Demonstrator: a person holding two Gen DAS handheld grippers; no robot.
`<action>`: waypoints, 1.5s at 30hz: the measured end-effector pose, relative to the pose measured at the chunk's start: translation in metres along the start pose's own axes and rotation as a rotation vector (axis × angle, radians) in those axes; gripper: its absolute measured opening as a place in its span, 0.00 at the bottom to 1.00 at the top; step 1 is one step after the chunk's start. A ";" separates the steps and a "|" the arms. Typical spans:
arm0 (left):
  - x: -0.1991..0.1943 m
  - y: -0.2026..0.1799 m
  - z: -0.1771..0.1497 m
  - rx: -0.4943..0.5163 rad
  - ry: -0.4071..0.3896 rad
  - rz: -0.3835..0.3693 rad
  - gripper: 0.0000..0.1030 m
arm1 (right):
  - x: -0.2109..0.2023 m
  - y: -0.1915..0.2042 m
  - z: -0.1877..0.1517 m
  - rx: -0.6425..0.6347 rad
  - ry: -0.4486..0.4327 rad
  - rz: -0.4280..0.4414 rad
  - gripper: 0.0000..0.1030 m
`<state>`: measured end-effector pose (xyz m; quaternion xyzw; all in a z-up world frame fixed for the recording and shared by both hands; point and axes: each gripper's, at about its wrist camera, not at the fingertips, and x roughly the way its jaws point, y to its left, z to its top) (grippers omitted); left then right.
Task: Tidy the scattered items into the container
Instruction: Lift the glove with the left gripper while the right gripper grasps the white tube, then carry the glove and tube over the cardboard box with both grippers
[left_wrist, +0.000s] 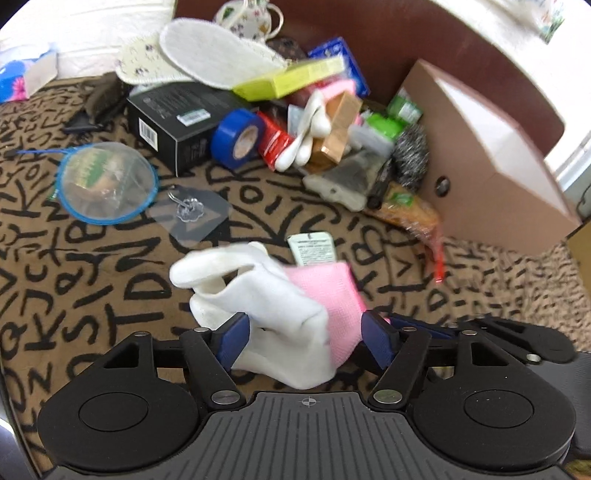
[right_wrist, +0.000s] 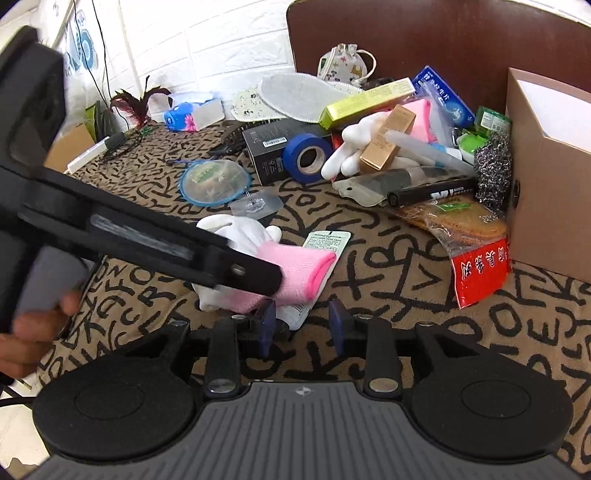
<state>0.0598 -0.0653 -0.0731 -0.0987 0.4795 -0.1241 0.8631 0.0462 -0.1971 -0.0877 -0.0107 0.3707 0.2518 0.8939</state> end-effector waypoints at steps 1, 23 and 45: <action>0.005 0.001 0.000 0.006 0.007 0.017 0.50 | 0.001 0.002 0.000 -0.005 0.003 -0.001 0.35; 0.006 0.026 0.005 -0.012 0.018 0.067 0.21 | 0.041 0.021 0.006 -0.144 0.020 -0.068 0.32; -0.057 -0.088 0.050 0.193 -0.159 -0.078 0.09 | -0.076 -0.028 0.031 -0.030 -0.244 -0.079 0.31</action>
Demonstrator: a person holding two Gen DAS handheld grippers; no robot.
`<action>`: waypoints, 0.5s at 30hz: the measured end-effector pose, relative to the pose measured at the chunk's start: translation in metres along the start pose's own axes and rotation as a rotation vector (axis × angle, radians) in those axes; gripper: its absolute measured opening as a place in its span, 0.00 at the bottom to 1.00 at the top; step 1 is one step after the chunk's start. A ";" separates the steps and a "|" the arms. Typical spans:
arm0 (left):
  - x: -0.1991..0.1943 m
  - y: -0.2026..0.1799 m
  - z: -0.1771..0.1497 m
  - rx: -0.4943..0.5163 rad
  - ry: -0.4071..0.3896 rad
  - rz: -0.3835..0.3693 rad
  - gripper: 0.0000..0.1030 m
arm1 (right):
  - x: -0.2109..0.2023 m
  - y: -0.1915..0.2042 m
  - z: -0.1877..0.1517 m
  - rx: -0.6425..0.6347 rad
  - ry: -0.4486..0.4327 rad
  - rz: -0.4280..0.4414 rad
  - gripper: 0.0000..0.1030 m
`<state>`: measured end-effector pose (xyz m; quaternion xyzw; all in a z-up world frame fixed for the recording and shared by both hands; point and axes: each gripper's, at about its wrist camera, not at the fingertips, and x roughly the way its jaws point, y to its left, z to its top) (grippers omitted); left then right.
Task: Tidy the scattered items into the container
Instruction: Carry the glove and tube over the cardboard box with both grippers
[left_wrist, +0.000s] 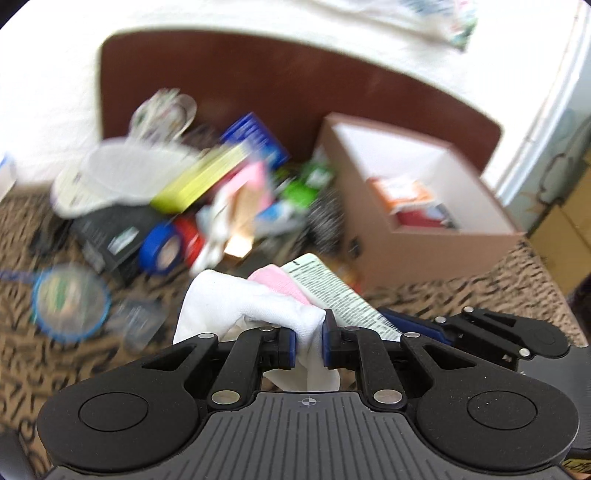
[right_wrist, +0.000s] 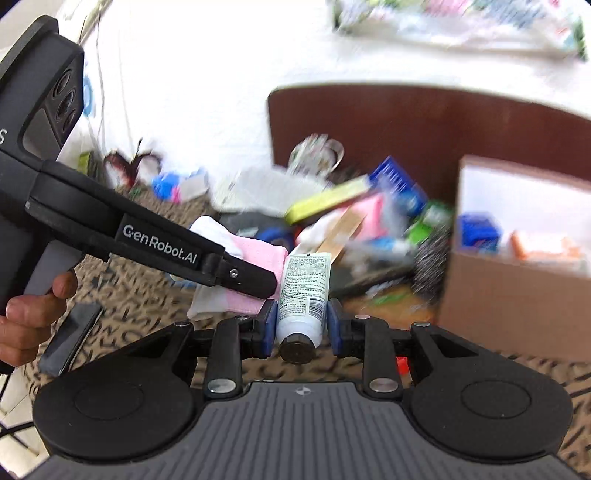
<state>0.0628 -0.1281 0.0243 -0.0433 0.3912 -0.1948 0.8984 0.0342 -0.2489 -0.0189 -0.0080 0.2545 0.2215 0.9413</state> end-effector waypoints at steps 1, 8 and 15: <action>-0.001 -0.009 0.008 0.017 -0.014 -0.009 0.09 | -0.006 -0.005 0.005 -0.001 -0.019 -0.016 0.31; 0.008 -0.066 0.064 0.115 -0.086 -0.091 0.09 | -0.038 -0.050 0.037 -0.010 -0.132 -0.160 0.31; 0.050 -0.101 0.104 0.164 -0.086 -0.158 0.09 | -0.039 -0.101 0.055 0.003 -0.150 -0.274 0.31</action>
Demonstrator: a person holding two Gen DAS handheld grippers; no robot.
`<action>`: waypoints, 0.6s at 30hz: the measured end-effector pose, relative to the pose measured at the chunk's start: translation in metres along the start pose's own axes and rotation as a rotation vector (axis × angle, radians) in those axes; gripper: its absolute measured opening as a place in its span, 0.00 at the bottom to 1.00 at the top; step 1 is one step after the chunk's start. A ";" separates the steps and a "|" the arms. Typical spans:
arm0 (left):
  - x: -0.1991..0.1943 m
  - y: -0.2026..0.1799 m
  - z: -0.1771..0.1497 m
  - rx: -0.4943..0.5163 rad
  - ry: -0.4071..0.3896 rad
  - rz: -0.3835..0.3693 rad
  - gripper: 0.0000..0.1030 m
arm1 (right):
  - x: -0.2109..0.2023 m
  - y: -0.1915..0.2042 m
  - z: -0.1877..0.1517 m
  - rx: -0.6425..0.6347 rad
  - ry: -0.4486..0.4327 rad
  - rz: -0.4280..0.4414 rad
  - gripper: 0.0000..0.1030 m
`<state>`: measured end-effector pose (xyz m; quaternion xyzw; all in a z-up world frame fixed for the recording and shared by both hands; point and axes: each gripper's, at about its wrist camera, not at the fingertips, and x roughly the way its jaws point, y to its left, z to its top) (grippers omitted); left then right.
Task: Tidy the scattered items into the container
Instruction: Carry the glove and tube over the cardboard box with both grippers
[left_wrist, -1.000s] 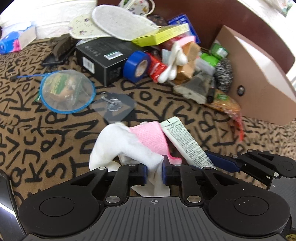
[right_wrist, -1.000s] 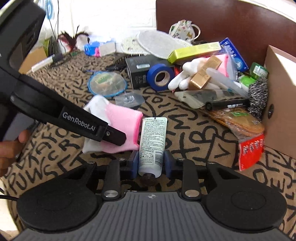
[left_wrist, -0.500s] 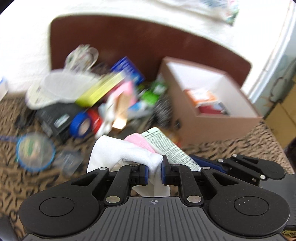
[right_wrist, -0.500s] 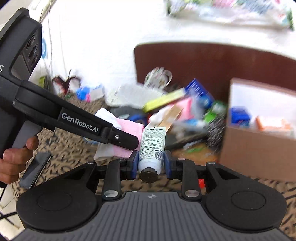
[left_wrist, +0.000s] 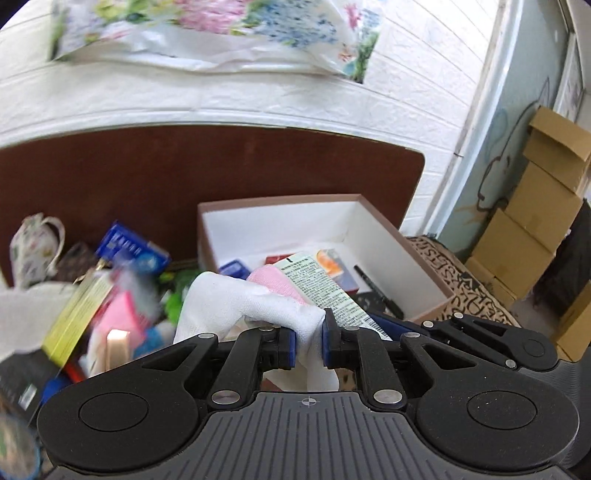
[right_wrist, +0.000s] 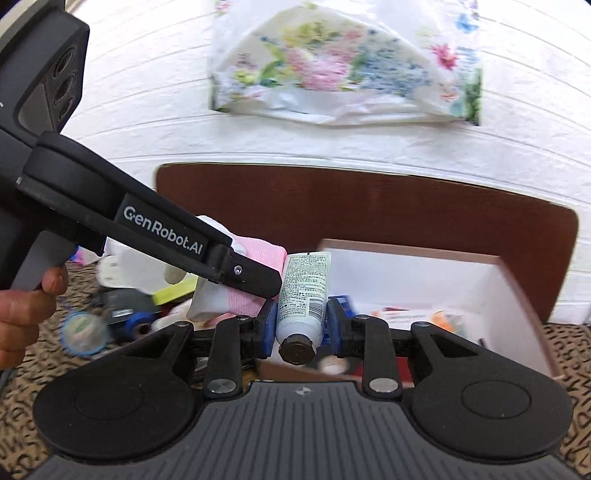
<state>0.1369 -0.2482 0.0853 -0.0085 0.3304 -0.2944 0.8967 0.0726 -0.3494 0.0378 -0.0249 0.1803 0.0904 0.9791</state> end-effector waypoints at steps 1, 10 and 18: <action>0.008 -0.001 0.003 0.001 0.005 -0.007 0.08 | 0.005 -0.004 0.000 -0.001 0.004 -0.015 0.31; 0.079 0.011 0.013 -0.020 0.100 -0.048 0.09 | 0.056 -0.031 -0.013 0.065 0.088 -0.080 0.31; 0.110 0.037 0.010 -0.064 0.132 -0.054 0.51 | 0.091 -0.033 -0.021 0.058 0.156 -0.069 0.33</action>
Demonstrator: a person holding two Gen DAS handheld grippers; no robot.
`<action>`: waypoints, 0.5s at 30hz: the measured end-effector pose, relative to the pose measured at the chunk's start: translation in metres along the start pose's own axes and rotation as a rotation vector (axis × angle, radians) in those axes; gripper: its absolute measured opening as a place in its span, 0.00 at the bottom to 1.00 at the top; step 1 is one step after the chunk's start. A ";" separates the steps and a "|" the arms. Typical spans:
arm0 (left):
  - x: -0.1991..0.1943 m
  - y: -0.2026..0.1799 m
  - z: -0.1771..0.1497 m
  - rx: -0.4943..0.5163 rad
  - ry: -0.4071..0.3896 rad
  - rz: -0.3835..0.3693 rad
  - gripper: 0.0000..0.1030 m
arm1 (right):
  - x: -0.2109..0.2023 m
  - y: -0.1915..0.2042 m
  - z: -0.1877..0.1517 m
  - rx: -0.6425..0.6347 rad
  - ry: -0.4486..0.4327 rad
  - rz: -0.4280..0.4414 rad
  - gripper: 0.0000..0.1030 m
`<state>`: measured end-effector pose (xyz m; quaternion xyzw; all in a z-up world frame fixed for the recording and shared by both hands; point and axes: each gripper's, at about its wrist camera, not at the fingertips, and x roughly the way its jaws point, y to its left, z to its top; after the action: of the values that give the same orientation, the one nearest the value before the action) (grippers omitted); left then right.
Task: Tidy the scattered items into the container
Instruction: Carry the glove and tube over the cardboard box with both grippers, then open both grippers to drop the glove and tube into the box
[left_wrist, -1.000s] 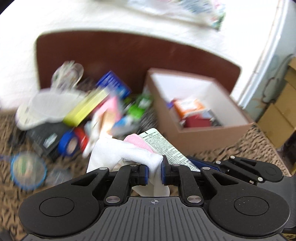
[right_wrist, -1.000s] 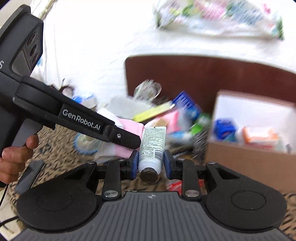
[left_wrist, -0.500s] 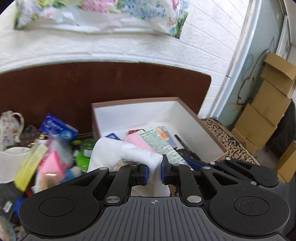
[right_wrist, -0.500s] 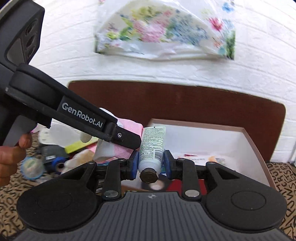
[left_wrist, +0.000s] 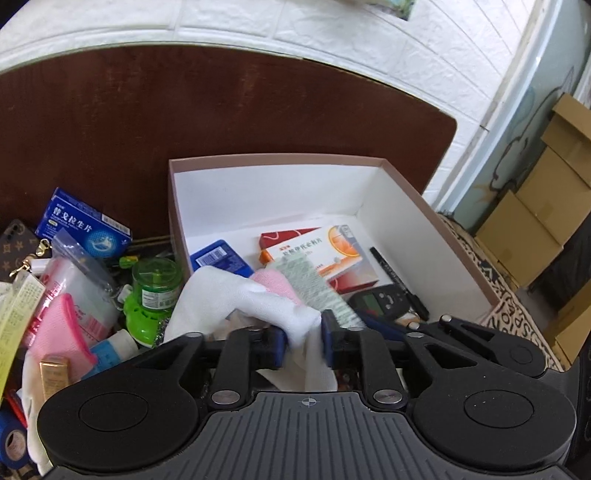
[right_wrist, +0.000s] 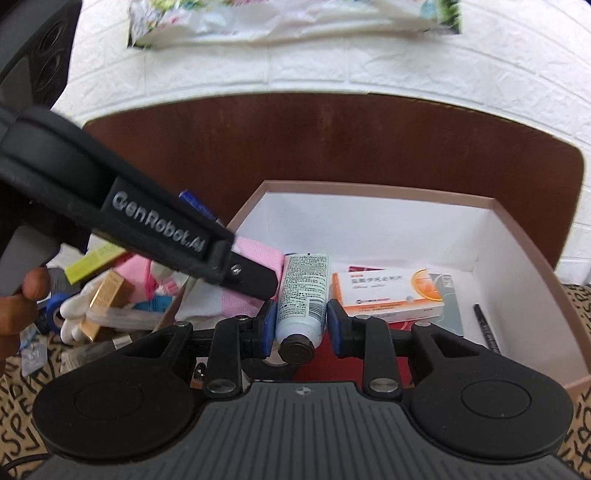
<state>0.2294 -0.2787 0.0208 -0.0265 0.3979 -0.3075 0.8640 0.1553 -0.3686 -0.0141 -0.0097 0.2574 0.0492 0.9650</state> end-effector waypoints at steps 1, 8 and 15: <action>0.000 0.002 0.000 -0.004 -0.006 -0.003 0.61 | 0.002 0.002 0.000 -0.004 0.003 0.002 0.37; -0.017 0.001 -0.006 0.003 -0.108 -0.004 1.00 | 0.000 0.009 -0.003 -0.063 -0.017 -0.056 0.78; -0.014 0.002 -0.018 -0.014 -0.091 0.000 1.00 | -0.009 0.014 -0.006 -0.047 -0.024 -0.060 0.94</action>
<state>0.2110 -0.2659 0.0176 -0.0465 0.3601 -0.3032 0.8811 0.1434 -0.3558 -0.0149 -0.0396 0.2441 0.0263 0.9686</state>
